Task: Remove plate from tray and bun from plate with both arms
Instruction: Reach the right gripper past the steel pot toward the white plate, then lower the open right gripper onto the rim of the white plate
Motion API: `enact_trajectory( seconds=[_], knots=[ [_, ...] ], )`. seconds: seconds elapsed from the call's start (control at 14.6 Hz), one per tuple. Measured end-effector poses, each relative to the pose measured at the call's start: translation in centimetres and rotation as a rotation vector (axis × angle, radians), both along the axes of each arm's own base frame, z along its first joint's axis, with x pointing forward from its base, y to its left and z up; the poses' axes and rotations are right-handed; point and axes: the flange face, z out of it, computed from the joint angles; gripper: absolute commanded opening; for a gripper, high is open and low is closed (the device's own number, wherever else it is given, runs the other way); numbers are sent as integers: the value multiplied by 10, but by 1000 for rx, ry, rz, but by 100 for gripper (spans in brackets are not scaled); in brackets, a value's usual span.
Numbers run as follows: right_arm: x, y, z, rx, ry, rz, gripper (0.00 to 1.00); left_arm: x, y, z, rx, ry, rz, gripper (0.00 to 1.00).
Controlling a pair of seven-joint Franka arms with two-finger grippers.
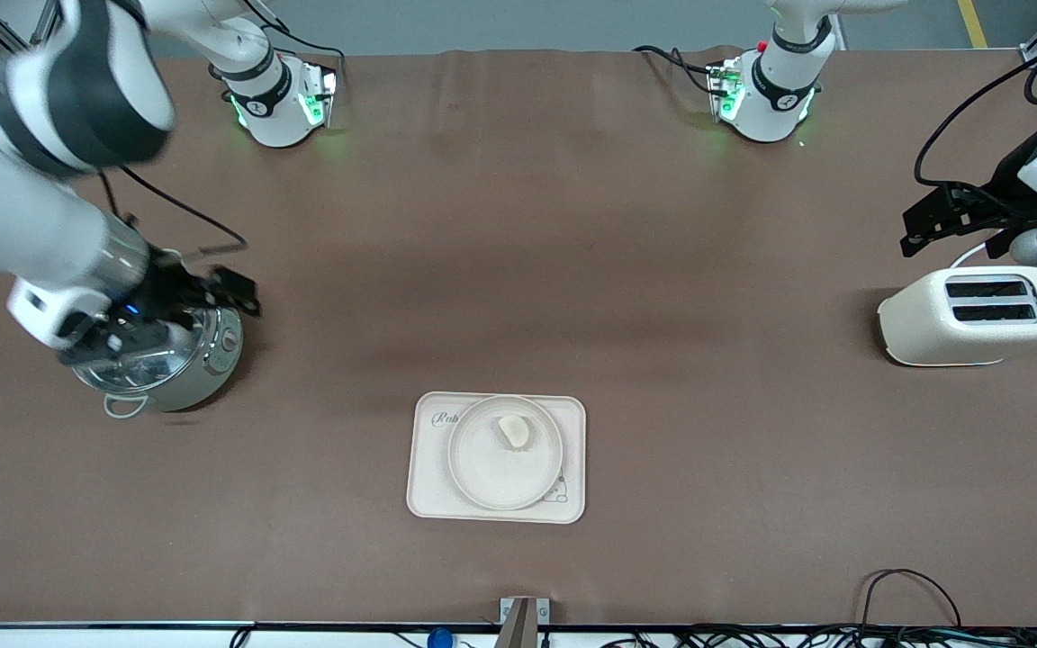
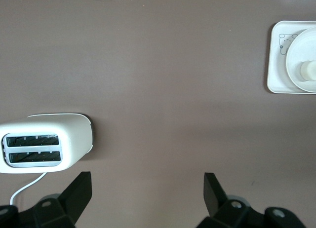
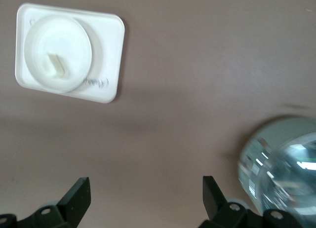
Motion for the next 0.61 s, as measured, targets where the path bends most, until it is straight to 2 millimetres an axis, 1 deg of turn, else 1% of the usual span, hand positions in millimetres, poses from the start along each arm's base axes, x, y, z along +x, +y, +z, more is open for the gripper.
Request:
enact_trajectory(
  seconds=[0.14, 0.27, 0.34, 0.48, 0.61],
  knots=[
    [18, 37, -50, 30, -15, -38, 91, 0, 0, 0, 0, 1, 0, 100],
    [30, 74, -92, 55, -37, -80, 82, 0, 1, 0, 0, 1, 1, 100],
    [34, 90, -109, 68, -36, -93, 81, 0, 1, 0, 0, 1, 2, 100],
    [40, 118, -140, 107, -34, -117, 81, 0, 1, 0, 0, 1, 2, 100],
    [46, 134, -165, 126, -68, -132, 81, 0, 1, 0, 0, 1, 2, 100]
  ],
)
